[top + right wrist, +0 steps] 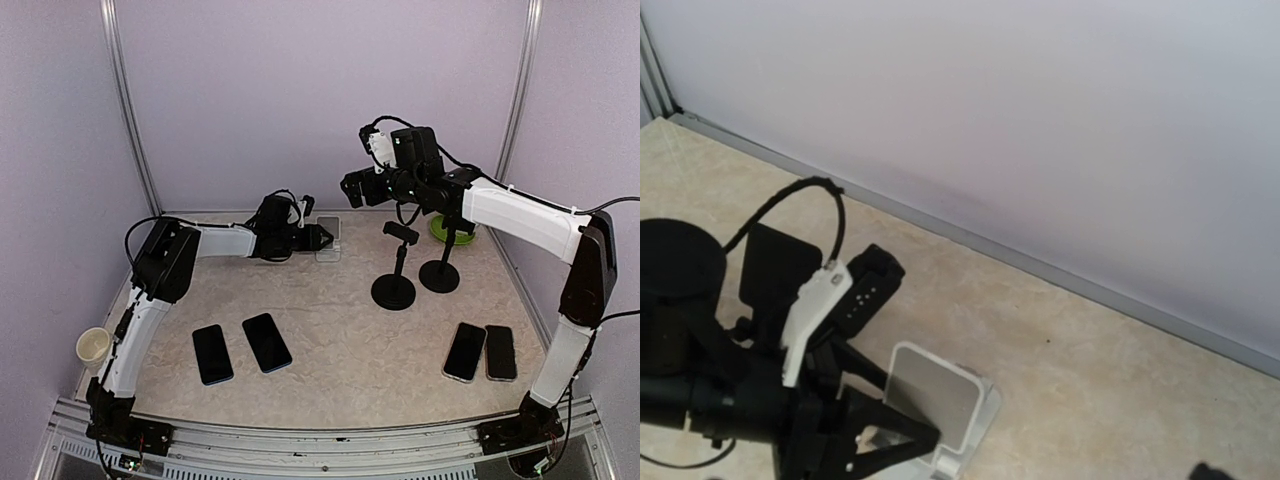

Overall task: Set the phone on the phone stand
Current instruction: Adjust the phone stand at the center of the board.

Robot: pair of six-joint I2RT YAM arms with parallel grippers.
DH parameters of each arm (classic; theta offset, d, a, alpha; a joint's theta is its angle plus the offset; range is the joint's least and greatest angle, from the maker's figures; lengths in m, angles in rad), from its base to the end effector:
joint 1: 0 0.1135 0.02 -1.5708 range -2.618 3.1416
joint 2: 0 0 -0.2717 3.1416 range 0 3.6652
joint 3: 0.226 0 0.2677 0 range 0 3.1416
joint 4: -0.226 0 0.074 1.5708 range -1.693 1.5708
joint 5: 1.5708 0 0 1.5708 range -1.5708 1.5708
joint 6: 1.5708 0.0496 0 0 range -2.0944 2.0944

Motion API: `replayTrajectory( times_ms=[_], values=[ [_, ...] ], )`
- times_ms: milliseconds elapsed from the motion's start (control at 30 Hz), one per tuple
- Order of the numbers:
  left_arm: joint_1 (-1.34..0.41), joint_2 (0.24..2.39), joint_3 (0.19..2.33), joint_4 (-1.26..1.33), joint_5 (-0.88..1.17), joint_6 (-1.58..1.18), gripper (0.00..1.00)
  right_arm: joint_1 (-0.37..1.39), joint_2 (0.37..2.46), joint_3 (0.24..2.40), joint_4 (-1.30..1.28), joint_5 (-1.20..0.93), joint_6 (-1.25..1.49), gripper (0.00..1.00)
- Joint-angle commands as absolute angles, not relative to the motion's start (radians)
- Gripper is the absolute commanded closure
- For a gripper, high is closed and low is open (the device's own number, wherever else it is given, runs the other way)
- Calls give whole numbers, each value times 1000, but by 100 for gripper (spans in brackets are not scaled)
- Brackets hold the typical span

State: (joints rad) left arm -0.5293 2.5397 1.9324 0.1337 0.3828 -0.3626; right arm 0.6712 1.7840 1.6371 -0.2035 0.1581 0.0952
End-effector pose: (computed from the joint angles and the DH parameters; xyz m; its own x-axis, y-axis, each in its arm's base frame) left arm 0.5079 -0.3186 0.1130 -0.6360 -0.0092 -0.7716 0.5666 0.6734 -0.4750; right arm 0.3650 0.2799 0.3580 -0.3150 -0.1303 -0.9401 -0.4706 0.8817 0.0355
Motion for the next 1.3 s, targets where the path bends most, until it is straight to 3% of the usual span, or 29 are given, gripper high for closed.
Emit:
replayTrajectory(
  times_ms=[0,567,833,900,933,967,1267],
  values=[
    [-533,2576,1976,156,352,-388,49,667,1793,1631,-193,153,97,0],
    [-523,2577,1992,114,300,-407,48,667,1795,1631,-187,143,102,0],
    [-519,2544,1930,190,383,-400,47,667,1793,1631,-189,141,106,0],
    [-519,2527,1910,194,374,-405,42,667,1791,1630,-190,143,106,0],
    [-522,2516,1897,197,365,-407,19,667,1790,1629,-189,142,105,0],
    [-524,2504,1886,199,351,-402,2,667,1790,1629,-189,143,105,0],
    [-556,2425,1877,141,216,-373,1,667,1785,1632,-194,138,110,0]
  ],
)
